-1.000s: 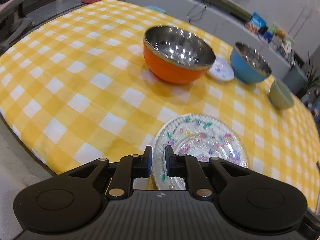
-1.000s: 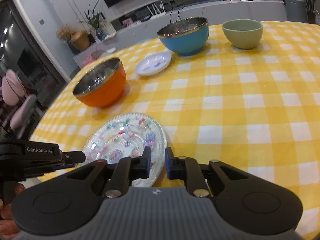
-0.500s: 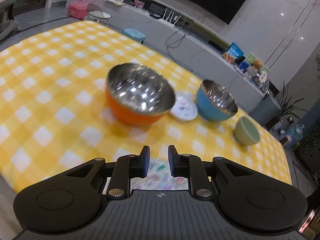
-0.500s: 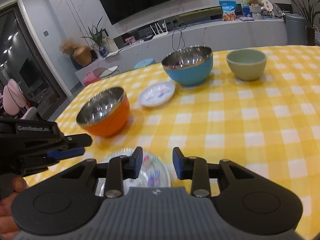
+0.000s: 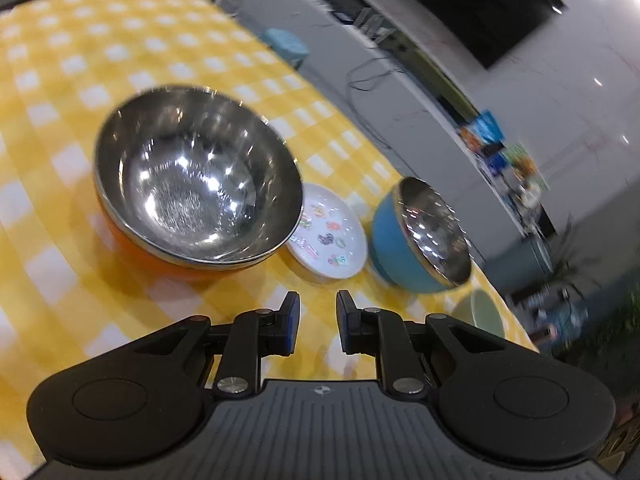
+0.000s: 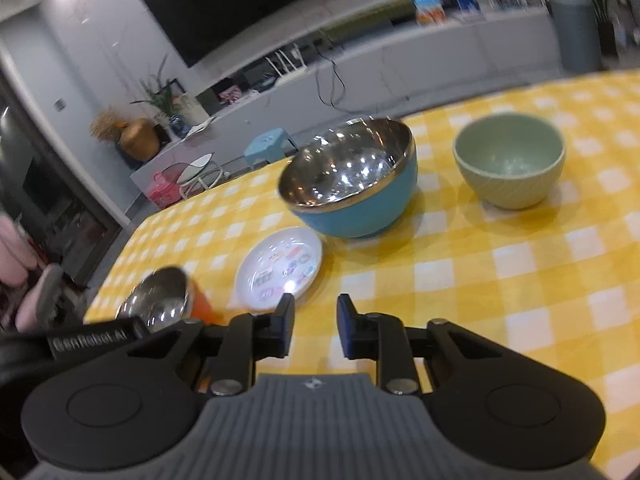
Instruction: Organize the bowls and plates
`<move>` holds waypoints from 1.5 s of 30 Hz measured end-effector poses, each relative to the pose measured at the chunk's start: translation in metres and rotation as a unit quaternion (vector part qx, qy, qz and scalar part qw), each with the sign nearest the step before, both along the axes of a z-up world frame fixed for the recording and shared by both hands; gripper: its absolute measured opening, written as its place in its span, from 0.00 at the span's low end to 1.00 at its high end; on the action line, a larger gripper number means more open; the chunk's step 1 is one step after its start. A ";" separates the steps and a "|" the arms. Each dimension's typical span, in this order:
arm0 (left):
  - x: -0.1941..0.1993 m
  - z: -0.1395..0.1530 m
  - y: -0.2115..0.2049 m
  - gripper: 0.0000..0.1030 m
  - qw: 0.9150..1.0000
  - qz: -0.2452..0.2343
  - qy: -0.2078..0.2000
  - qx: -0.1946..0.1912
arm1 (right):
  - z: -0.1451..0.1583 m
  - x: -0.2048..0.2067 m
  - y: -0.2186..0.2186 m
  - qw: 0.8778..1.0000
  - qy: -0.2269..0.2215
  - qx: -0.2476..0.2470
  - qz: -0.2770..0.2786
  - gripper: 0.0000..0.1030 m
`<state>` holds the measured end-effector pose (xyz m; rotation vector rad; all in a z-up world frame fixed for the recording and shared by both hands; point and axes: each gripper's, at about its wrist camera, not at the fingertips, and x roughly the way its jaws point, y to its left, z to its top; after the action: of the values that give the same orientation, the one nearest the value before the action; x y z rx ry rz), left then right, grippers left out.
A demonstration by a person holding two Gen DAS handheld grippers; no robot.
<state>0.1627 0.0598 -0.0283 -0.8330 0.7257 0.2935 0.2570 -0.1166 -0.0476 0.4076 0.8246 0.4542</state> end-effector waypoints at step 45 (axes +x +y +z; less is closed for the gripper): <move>0.006 -0.005 -0.001 0.07 1.000 0.009 0.027 -0.004 | -0.006 0.019 0.002 0.996 0.083 0.033 -0.007 0.04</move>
<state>0.1688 0.0592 -0.0332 -0.8413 0.7696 0.3301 0.2763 -0.1142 -0.0536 0.5174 0.9691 0.4385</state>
